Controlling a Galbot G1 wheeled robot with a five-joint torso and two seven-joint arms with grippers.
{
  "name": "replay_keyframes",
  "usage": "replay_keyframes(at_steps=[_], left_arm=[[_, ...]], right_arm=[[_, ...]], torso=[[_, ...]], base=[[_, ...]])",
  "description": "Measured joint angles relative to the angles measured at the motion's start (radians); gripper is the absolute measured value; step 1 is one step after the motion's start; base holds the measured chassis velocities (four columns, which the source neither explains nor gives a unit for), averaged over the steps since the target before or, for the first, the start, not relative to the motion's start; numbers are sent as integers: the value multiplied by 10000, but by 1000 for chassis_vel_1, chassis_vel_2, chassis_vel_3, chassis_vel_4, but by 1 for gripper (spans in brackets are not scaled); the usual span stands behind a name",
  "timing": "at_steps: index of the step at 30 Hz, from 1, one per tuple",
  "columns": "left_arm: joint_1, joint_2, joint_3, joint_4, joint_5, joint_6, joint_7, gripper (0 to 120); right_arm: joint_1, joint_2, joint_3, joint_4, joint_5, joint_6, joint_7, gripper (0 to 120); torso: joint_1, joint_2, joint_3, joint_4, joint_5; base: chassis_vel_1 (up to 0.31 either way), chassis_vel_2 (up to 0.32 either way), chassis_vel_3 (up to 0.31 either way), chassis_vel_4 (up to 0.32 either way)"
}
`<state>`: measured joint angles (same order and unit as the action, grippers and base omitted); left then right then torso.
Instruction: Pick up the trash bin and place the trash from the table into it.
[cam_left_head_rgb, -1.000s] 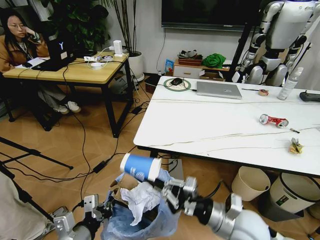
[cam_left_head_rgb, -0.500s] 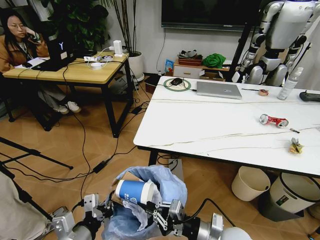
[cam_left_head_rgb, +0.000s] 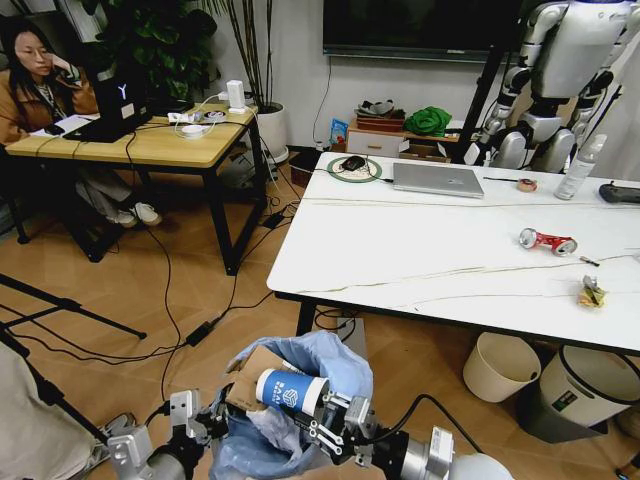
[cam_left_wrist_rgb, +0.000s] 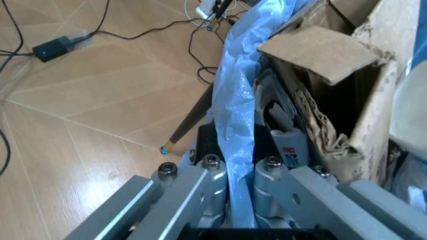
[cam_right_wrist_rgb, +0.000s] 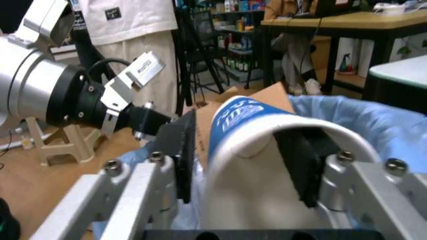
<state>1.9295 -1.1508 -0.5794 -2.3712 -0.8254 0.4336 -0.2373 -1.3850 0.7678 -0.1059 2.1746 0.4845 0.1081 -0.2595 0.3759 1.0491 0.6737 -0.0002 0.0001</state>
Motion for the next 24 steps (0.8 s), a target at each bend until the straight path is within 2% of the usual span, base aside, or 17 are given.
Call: replay_keyframes(at_steps=[2, 3, 6, 9, 13, 17, 24], left_arm=[[-26, 16, -16, 61, -5, 3, -23, 0], [-26, 16, -16, 61, -5, 3, -23, 0], [-67, 8, 6, 142, -58, 2, -99, 0], [-80, 10, 39, 147, -97, 3, -126, 0], [-85, 38, 44, 153, -128, 3, -128, 0], [-95, 25, 36, 144, -133, 3, -126, 0], [-165, -1, 24, 117, -165, 3, -128, 0]], right_arm=[[-36, -83, 135, 96, 61, 7, 25, 54], [-36, -83, 135, 96, 61, 7, 25, 54], [-81, -172, 369, 229, 160, 14, 90, 70], [-88, -222, 530, 297, 213, 14, 151, 77], [-136, -308, 789, 457, 434, -10, 388, 94], [-139, -329, 812, 476, 470, -22, 455, 100], [-44, -237, 1376, 562, 913, 106, 1132, 100]], torso=[[0, 0, 0, 0, 0], [0, 0, 0, 0, 0], [0, 0, 0, 0, -1], [0, 0, 0, 0, 0], [0, 0, 0, 0, -1], [0, 0, -1, 0, 0], [0, 0, -2, 0, -1]], base=[[0, 0, 0, 0], [0, 0, 0, 0], [0, 0, 0, 0], [0, 0, 0, 0], [0, 0, 0, 0], [0, 0, 0, 0], [0, 0, 0, 0]])
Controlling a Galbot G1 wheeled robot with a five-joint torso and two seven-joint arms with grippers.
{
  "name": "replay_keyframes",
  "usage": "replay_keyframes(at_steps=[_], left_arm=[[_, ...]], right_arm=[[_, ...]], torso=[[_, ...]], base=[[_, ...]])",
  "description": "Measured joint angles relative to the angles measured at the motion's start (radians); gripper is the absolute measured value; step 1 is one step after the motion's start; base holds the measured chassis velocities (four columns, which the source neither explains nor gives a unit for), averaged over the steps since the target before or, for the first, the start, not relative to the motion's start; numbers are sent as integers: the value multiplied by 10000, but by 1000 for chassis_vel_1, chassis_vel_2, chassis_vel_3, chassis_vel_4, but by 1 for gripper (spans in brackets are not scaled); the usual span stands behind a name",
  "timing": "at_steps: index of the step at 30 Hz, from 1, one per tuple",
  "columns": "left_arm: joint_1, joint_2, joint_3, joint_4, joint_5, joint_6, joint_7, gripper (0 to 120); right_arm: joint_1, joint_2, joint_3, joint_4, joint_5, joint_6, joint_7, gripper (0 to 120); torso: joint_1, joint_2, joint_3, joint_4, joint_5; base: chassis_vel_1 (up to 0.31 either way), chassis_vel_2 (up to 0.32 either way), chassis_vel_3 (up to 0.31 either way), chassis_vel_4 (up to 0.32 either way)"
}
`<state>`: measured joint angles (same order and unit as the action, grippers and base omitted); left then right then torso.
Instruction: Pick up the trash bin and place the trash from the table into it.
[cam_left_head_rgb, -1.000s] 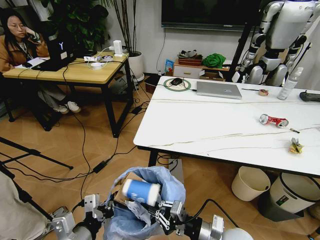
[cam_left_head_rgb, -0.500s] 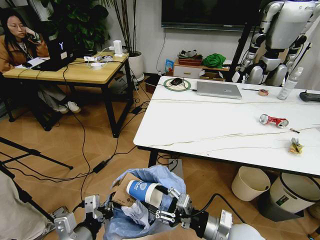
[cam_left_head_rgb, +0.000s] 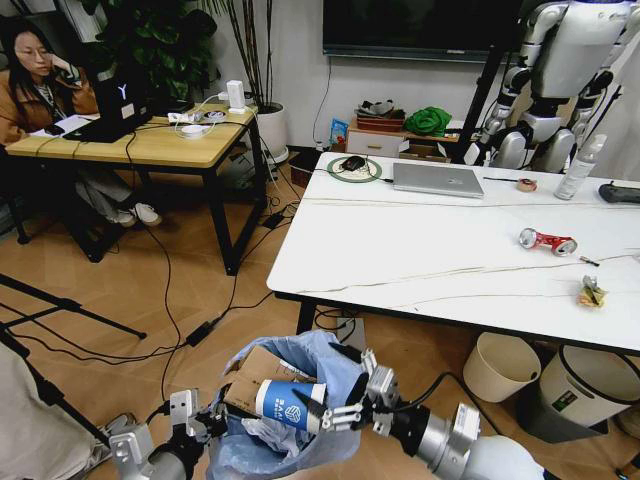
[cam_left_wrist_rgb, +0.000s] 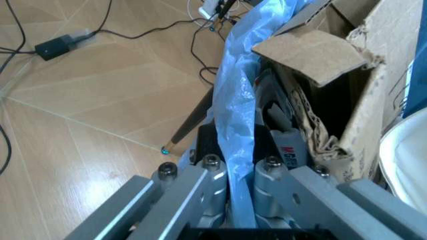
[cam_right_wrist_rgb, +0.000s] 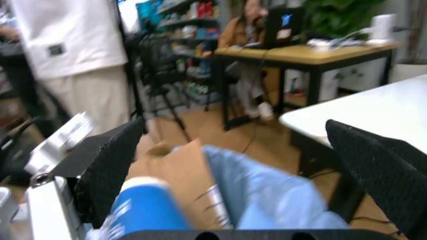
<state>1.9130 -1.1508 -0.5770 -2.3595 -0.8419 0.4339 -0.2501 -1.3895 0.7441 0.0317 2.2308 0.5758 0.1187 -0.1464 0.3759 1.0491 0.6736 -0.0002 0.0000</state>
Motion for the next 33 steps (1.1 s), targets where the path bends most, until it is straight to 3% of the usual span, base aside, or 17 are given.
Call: replay_keyframes(at_steps=[4, 7, 11, 14, 19, 20, 25, 27, 33], left_arm=[[7, -117, 39, -28, 3, -11, -3, 0], [-11, -120, 75, 7, 43, -31, 18, 0], [-116, -66, 70, 118, 65, -78, 78, 0], [-172, -8, 67, 172, 55, -92, 103, 0], [-250, 127, 153, 320, 34, -152, 230, 0], [-250, 127, 153, 320, 34, -152, 230, 0], [-262, 262, 101, 324, 1, -223, 306, 0], [-259, 285, 90, 312, -18, -229, 310, 0], [-167, 343, 128, 232, -99, -251, 370, 0]], right_arm=[[-104, 695, 923, -76, 256, 110, 1644, 100], [-334, 1195, 1789, -284, 261, 184, 1925, 100], [-1061, 2073, 3963, -831, 32, 915, 1627, 100], [-1423, 2373, 4833, -848, -227, 865, 1656, 100], [-2367, 3905, 6906, -857, -415, 715, 1417, 100], [-2367, 3905, 6906, -857, -415, 715, 1417, 100], [-2975, 5562, 7821, -810, -569, 776, 819, 100], [-3068, 5791, 7876, -789, -602, 807, 754, 100], [-3585, 7591, 7887, -1185, -1046, 1460, -98, 100]], torso=[[0, 0, 0, 2, 2], [0, 0, 0, 1, 3], [0, 0, 0, 1, 4], [0, 0, 0, -1, 0], [-2, 0, 0, 0, -1], [-2, 0, 0, 0, -1], [-3, 0, 0, 0, 0], [-3, 0, 0, 0, 0], [-3, 0, 1, -1, -1]], base=[[0, 0, 0, 0], [0, 0, 0, 0], [0, 0, 0, 0], [0, 0, 0, 0], [0, 0, 0, 0], [0, 0, 0, 0], [0, 0, 0, 0], [0, 0, 0, 0], [0, 0, 0, 0]])
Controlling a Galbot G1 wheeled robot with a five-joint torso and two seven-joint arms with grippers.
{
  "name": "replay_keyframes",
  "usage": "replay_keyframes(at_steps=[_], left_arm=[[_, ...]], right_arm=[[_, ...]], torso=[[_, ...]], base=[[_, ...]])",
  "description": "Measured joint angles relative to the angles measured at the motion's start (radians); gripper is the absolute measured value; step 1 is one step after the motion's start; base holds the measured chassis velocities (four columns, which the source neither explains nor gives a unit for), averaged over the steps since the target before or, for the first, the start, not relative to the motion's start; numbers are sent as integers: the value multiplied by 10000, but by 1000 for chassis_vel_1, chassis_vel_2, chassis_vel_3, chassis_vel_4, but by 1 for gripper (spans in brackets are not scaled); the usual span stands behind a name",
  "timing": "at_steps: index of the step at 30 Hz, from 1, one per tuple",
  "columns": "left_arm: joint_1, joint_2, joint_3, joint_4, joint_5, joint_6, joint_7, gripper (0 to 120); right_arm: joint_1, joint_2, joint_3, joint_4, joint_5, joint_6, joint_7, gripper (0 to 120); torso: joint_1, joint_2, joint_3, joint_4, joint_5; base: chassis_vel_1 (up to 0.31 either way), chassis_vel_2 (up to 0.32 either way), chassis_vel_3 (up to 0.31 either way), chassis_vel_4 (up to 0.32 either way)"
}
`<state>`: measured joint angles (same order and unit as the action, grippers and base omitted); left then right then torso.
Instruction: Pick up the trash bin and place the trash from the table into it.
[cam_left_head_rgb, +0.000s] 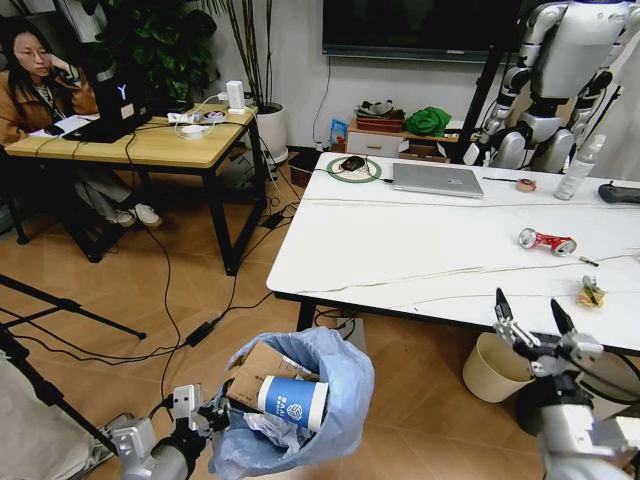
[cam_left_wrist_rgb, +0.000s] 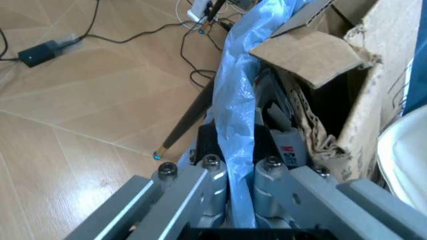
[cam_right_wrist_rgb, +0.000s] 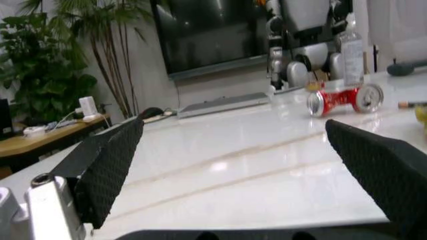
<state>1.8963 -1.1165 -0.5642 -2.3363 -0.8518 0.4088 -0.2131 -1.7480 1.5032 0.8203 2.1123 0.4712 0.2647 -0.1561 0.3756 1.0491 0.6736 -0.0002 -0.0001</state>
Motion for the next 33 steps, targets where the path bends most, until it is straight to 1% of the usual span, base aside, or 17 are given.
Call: replay_keyframes(at_steps=[2, 4, 5, 7, 23, 33], left_arm=[[21, 3, 3, -8, 0, -6, 10, 0], [71, 6, 3, -33, 0, -22, 23, 0], [110, 43, -1, -59, -18, -29, 24, 0], [139, 118, -1, -59, -31, -33, 28, 0], [100, 204, 2, -59, -86, -87, 161, 0], [95, 184, 80, -54, -1, -145, 314, 0]], right_arm=[[-30, 136, -34, -55, -39, 54, -61, 100], [-33, 483, -95, -154, -117, 155, -179, 100], [57, 886, -104, -184, -136, 186, -220, 100], [69, 1048, -80, -215, -176, 229, -261, 100], [20, 1083, 7, -306, -242, 387, -311, 100], [96, 834, 7, -335, -121, 348, -296, 100]], torso=[[0, 0, 0, -2, 1], [0, 0, 0, 1, 0], [0, 0, 0, 2, -3], [1, 0, 0, 1, 1], [3, 0, 0, 1, 1], [3, 0, 0, 0, 0]], base=[[0, 0, 0, 0], [0, 0, 0, 0], [0, 0, 0, 0], [-23, -19, 26, 16], [-69, -65, 74, 72], [-64, -60, 61, 57]])
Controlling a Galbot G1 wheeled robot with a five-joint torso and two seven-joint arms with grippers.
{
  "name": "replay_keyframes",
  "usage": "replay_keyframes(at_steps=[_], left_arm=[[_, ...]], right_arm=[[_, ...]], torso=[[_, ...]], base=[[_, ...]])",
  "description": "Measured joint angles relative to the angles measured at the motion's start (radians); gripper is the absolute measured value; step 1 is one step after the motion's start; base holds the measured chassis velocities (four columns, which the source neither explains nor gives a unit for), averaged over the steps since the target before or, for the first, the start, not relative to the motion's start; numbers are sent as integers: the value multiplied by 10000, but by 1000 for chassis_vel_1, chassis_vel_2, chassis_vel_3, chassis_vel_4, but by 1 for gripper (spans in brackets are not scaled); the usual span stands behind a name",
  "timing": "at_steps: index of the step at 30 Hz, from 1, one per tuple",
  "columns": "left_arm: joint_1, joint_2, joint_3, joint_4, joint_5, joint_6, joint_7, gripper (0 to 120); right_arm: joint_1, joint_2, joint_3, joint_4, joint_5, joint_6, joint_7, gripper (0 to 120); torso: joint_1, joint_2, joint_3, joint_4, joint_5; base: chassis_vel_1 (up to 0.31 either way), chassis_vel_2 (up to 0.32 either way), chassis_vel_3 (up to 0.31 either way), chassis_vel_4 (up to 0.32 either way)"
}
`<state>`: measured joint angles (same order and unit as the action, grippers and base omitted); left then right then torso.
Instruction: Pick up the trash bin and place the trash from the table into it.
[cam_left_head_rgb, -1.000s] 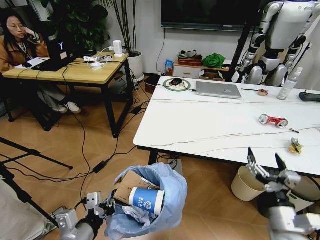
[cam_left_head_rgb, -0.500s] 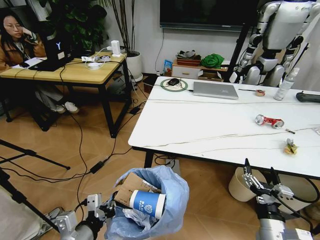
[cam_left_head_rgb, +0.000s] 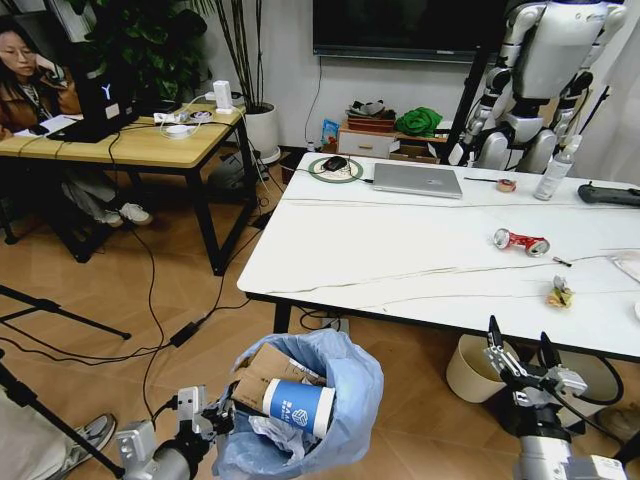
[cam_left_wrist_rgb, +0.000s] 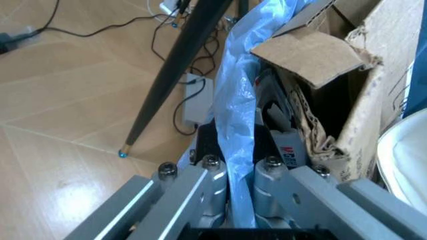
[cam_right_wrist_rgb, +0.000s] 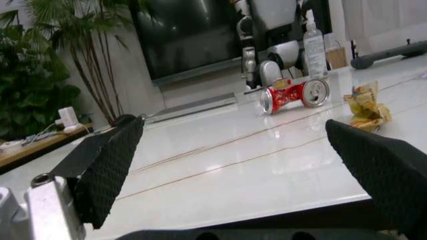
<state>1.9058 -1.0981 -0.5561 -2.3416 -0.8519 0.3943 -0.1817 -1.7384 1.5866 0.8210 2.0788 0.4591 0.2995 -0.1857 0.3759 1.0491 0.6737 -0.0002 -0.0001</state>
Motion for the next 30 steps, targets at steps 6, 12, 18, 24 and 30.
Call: replay_keyframes(at_steps=[6, 12, 18, 24, 30], left_arm=[[72, 9, 8, 38, 104, -146, 243, 0], [143, 14, 79, 85, 266, -422, 352, 0], [238, 5, 177, 125, 638, -776, 265, 0], [262, -38, 130, 154, 805, -1014, 211, 0], [291, -78, 55, 224, 876, -1142, 357, 0]], right_arm=[[30, -100, 5, -24, 49, -9, 9, 100], [42, -130, 0, -33, 66, -10, 10, 100], [55, -133, 45, -46, 69, 8, 6, 100], [85, -204, 77, -22, 25, -23, -8, 100], [52, -260, 44, 6, -179, -71, -117, 100]], torso=[[0, 0, 0, 0, 1], [0, 0, 0, 1, 2], [-1, 0, 0, -1, 3], [0, 0, 0, 0, 1], [0, 0, 0, 0, 1]], base=[[-82, -71, 86, 71], [-56, -66, 66, 69], [-32, -45, 38, 46], [0, 0, 0, 0], [0, 0, 0, 0]])
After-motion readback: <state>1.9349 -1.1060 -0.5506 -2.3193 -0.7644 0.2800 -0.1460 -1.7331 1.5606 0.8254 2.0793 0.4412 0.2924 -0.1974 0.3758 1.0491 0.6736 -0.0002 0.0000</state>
